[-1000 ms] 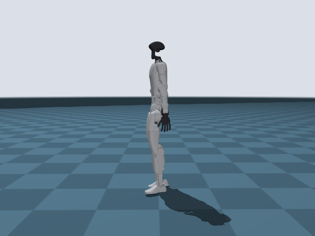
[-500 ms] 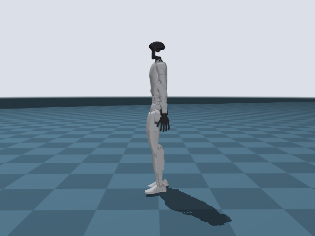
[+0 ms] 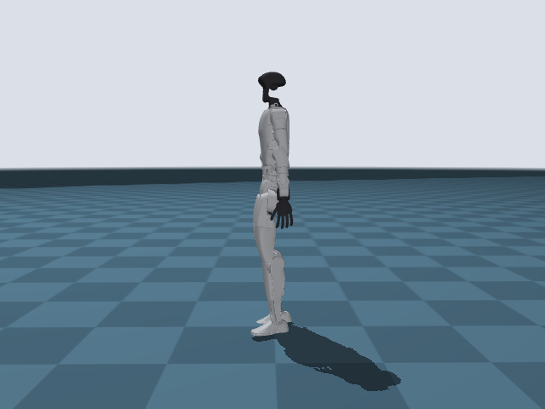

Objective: Upper body actions

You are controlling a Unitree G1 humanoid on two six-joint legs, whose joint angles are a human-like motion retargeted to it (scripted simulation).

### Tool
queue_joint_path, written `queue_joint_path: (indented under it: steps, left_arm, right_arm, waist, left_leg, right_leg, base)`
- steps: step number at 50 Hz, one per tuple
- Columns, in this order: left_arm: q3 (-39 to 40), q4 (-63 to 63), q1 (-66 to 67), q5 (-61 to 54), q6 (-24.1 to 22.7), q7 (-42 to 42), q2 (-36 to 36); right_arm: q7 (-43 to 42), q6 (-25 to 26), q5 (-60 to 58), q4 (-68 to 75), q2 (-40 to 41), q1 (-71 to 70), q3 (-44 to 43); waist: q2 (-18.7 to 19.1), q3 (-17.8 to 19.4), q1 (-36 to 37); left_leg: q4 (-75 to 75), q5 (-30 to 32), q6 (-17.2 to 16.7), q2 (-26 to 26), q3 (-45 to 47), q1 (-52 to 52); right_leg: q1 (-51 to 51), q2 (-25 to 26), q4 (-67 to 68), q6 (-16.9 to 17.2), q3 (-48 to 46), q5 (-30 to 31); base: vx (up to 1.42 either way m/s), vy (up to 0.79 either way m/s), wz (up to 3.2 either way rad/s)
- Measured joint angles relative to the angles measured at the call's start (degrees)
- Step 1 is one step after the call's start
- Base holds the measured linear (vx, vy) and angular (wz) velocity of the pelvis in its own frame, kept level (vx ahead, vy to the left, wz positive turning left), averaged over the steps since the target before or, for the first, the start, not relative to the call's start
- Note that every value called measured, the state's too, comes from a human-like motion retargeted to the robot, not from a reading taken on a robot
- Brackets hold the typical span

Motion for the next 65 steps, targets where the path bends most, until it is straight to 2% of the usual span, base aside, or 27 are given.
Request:
queue_joint_path:
  steps: [65]
  left_arm:
    - [-0.5,0.0,0.1,0.1,0.0,-0.4,-0.2]
  right_arm:
    - [-0.3,-0.4,-0.4,-0.1,0.0,0.5,0.3]
  waist:
    - [-0.2,-0.2,-0.2]
  left_leg:
    - [0.0,0.2,0.0,0.0,-0.1,-0.5]
  right_leg:
    - [-0.4,0.0,0.0,-0.2,-0.1,0.3]
  base:
    - [0.0,0.0,0.0]
